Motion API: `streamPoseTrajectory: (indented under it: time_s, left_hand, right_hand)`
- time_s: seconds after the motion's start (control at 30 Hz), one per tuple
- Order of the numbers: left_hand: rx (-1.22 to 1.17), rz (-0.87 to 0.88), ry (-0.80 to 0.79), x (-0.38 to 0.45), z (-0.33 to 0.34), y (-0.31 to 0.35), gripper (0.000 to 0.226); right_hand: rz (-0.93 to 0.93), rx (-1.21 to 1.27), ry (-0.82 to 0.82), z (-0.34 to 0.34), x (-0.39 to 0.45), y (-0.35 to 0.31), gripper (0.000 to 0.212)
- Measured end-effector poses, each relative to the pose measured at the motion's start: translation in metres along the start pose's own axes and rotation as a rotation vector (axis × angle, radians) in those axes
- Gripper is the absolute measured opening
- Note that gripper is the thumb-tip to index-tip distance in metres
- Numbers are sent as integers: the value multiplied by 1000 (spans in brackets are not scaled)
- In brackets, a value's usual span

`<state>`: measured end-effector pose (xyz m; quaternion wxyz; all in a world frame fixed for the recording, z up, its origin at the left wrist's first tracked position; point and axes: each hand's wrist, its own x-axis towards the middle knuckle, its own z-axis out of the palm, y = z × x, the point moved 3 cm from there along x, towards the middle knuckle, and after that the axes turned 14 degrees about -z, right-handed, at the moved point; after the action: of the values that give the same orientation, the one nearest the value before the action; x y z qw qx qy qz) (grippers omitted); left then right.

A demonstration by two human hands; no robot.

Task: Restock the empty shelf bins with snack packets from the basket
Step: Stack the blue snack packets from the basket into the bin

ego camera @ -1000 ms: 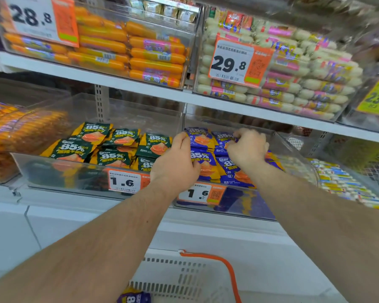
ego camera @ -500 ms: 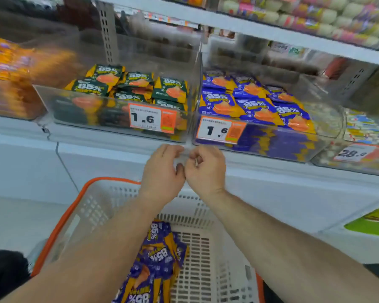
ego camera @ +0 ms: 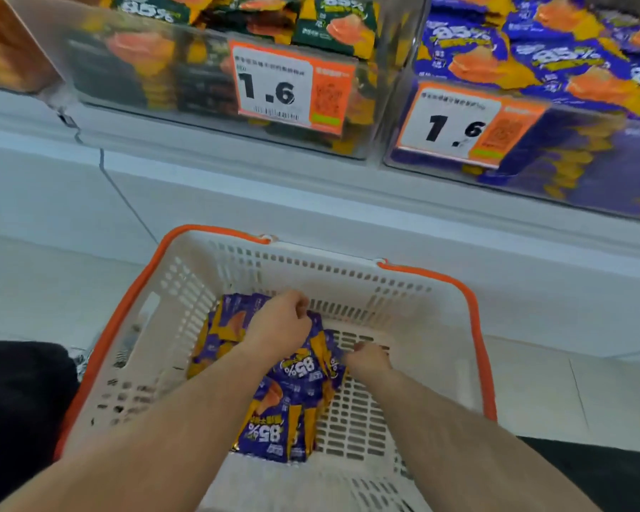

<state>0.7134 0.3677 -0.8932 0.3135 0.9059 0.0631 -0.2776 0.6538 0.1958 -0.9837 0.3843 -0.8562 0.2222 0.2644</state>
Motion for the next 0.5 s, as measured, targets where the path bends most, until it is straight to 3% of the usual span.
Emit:
streamPoseTrajectory:
  time_s: [0.1, 0.17, 0.5]
  left_hand:
    - [20, -31, -35, 6, 9, -5, 29]
    - [25, -55, -45, 9, 12, -9, 30]
    - [9, -73, -81, 5, 15, -9, 33]
  right_hand:
    - [81, 122, -67, 19, 10, 16, 55]
    - [101, 155, -72, 27, 13, 19, 57]
    - [128, 165, 86, 26, 16, 27, 5]
